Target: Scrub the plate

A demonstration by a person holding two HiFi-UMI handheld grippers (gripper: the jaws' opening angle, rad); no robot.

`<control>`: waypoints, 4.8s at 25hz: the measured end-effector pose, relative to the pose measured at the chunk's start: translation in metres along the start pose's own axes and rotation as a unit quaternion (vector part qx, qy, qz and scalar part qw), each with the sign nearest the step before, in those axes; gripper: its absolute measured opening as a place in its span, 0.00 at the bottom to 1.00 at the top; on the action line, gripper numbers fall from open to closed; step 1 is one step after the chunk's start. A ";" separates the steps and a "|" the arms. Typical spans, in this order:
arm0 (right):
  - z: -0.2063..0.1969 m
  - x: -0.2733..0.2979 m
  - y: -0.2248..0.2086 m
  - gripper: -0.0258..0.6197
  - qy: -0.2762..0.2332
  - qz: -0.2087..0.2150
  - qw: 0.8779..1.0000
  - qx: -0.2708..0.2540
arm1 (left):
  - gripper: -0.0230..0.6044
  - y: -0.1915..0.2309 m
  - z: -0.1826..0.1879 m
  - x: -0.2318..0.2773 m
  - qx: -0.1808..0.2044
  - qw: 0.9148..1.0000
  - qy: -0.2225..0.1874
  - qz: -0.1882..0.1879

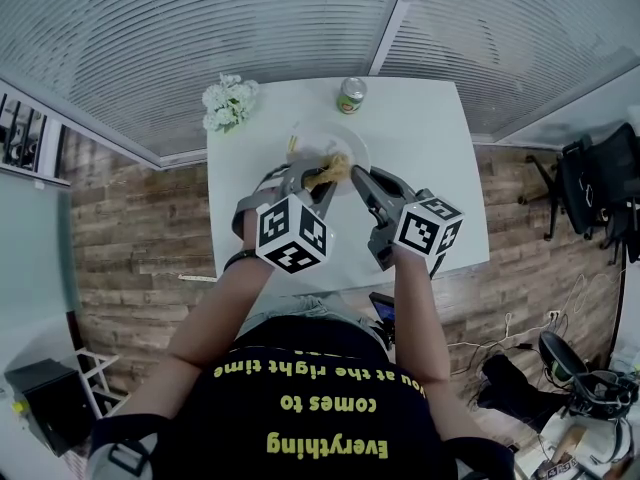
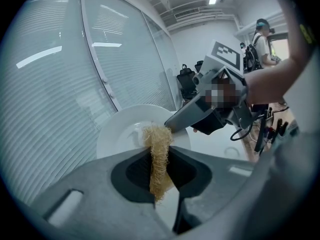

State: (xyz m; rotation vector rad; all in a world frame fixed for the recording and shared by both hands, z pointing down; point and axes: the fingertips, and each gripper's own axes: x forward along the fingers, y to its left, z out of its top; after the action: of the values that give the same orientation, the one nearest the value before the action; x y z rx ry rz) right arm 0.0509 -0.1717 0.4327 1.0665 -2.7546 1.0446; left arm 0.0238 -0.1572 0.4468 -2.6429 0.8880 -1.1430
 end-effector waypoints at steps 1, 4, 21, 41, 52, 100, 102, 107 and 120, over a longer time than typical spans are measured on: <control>0.001 0.000 0.000 0.06 0.001 0.000 1.000 -0.001 | 0.14 0.003 -0.001 0.000 -0.002 1.000 0.002 0.001; -0.002 -0.003 0.005 0.06 0.000 -0.002 1.000 -0.003 | 0.14 0.004 -0.009 -0.007 -0.007 1.000 0.006 0.007; -0.002 -0.015 0.004 0.06 -0.012 -0.012 1.000 -0.003 | 0.14 0.033 -0.042 -0.025 -0.041 0.998 0.024 0.048; 0.008 -0.023 -0.005 0.06 -0.033 -0.014 0.999 0.011 | 0.14 0.044 -0.053 -0.023 -0.051 0.996 0.039 0.061; 0.003 -0.015 0.002 0.06 -0.025 -0.013 1.000 0.001 | 0.14 0.015 -0.038 -0.014 -0.032 0.999 0.033 0.028; 0.002 -0.012 0.003 0.06 -0.028 -0.018 0.999 0.002 | 0.14 -0.030 -0.011 -0.001 0.000 1.000 0.013 -0.024; 0.003 -0.014 0.001 0.06 -0.031 -0.019 0.999 0.004 | 0.14 -0.025 -0.016 -0.001 -0.005 1.000 0.017 -0.019; 0.004 -0.016 -0.002 0.06 -0.038 -0.022 0.999 0.009 | 0.14 -0.012 -0.027 -0.002 -0.016 0.999 0.028 -0.005; 0.009 -0.021 -0.005 0.06 -0.054 -0.027 0.998 0.017 | 0.14 0.024 -0.051 -0.013 -0.045 0.997 0.044 0.034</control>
State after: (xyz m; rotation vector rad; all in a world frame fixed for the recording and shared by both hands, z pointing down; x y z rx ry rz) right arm 0.0722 -0.1676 0.4238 1.2291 -2.7818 1.0614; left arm -0.0297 -0.1637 0.4670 -2.6278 1.0597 -1.2400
